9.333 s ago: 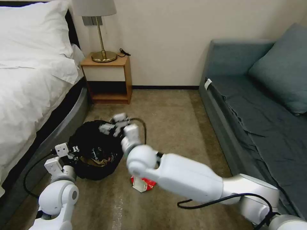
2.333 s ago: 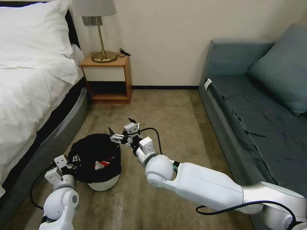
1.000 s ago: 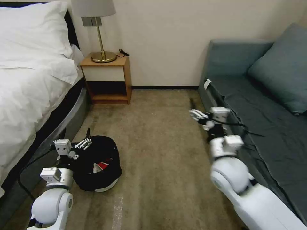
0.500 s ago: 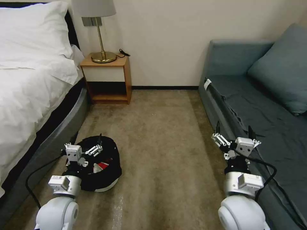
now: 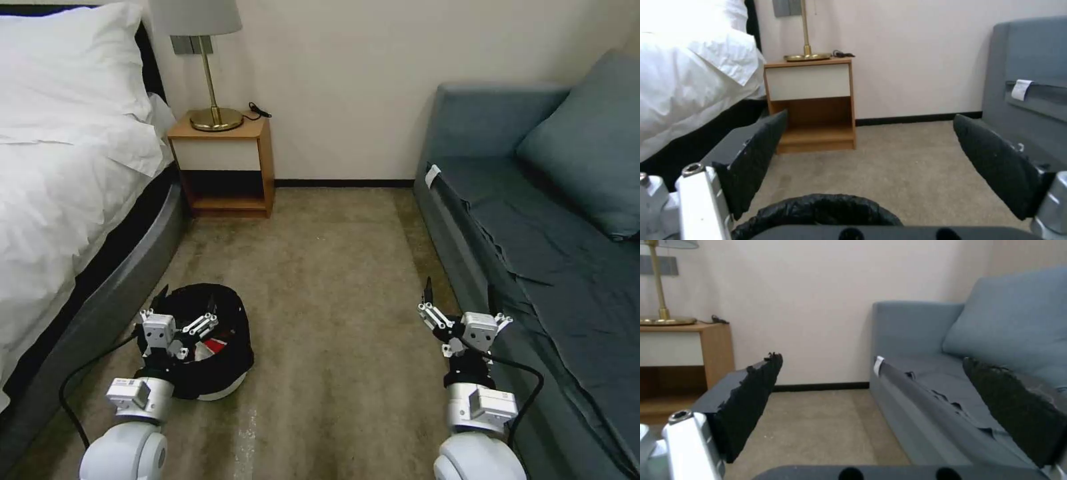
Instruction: Pick up the trash bin, then pick up the garbage on the floor and place it into the trash bin.
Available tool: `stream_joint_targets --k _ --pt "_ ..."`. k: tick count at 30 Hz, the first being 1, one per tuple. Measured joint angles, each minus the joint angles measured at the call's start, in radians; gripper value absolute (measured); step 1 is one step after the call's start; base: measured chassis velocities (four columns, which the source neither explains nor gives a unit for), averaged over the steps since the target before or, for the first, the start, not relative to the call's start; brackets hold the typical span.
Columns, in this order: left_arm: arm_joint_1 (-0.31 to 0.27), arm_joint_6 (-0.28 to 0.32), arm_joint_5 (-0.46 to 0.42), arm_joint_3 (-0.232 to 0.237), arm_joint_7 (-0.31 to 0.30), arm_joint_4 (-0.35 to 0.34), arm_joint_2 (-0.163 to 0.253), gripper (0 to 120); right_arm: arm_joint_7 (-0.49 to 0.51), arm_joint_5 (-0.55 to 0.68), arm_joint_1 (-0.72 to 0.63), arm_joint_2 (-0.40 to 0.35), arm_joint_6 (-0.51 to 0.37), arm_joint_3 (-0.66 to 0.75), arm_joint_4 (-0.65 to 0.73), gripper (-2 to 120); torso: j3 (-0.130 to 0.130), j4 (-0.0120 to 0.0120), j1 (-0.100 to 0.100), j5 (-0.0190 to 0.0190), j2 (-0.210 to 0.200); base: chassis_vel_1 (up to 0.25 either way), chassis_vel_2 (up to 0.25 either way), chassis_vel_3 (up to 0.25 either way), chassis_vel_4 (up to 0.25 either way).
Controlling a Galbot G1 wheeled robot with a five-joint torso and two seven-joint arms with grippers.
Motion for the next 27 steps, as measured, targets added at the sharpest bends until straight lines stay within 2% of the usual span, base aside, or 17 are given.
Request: stream_joint_targets --k 27 --pt "0.000 -0.007 0.003 0.001 0.000 0.001 -0.003 100 0.011 -0.013 -0.007 0.003 0.005 -0.013 -0.009 100 0.000 0.0000 0.000 0.0000 0.000 0.000 0.000 0.000 0.000"
